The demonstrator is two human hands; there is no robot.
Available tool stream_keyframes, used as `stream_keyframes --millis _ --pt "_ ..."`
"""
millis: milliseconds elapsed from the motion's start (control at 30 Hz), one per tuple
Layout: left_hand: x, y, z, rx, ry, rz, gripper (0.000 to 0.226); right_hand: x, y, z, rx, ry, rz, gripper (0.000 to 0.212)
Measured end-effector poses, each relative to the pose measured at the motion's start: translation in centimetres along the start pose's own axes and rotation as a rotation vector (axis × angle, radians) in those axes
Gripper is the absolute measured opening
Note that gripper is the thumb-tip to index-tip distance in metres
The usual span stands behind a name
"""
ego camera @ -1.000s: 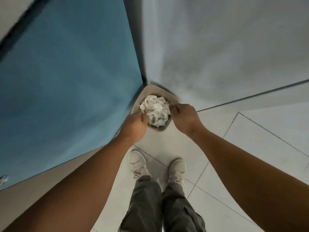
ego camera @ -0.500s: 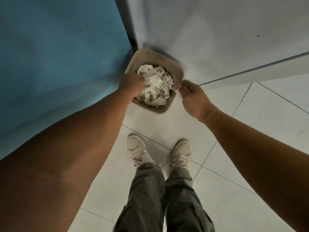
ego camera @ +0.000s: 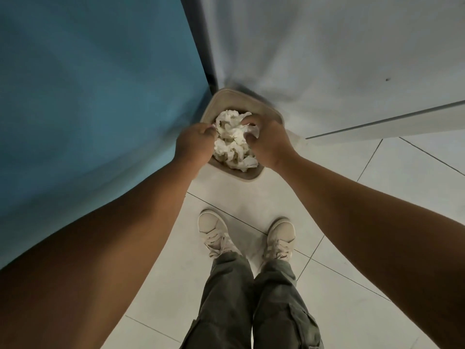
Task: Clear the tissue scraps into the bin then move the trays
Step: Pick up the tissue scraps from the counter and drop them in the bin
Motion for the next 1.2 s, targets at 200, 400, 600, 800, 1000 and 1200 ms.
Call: stream_keyframes --millis 200,400,600,800,1000,1200 --pt "1.2 0.1 -0.7 0.031 -0.106 0.138 0.029 -1.8 -2.0 0.7 0.111 -0.044 -0.123 0.055" --pt "-1.6 2.2 -4.2 0.012 -0.109 0.153 0.035 -0.8 2.3 -2.7 0.039 -0.068 -0.155 0.059" --pt "-7.7 6.1 -11.9 -0.03 -0.208 0.213 0.038 6.3 9.4 -8.7 -0.012 0.01 -0.093 0.054" --pt "-15.4 11.5 -21.6 -0.088 -0.344 0.245 0.042 16.0 17.8 -15.4 -0.062 0.194 -0.086 0.044" --pt "-21.4 17.8 -32.1 -0.203 -0.483 0.222 0.041 24.5 24.9 -22.4 -0.116 0.366 -0.081 0.041" --pt "-25.6 25.2 -41.6 -0.381 -0.517 0.143 0.039 33.1 30.9 -27.7 -0.167 0.561 -0.052 0.038"
Point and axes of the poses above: each hand's wrist, its own z-axis towards the middle knuckle, its own y-axis out of the back of the hand, x = y × z, the point moved 6 cm from there along z, towards the middle knuckle, and after that the axes turned 3 degrees about y, right-handed, at the moved point
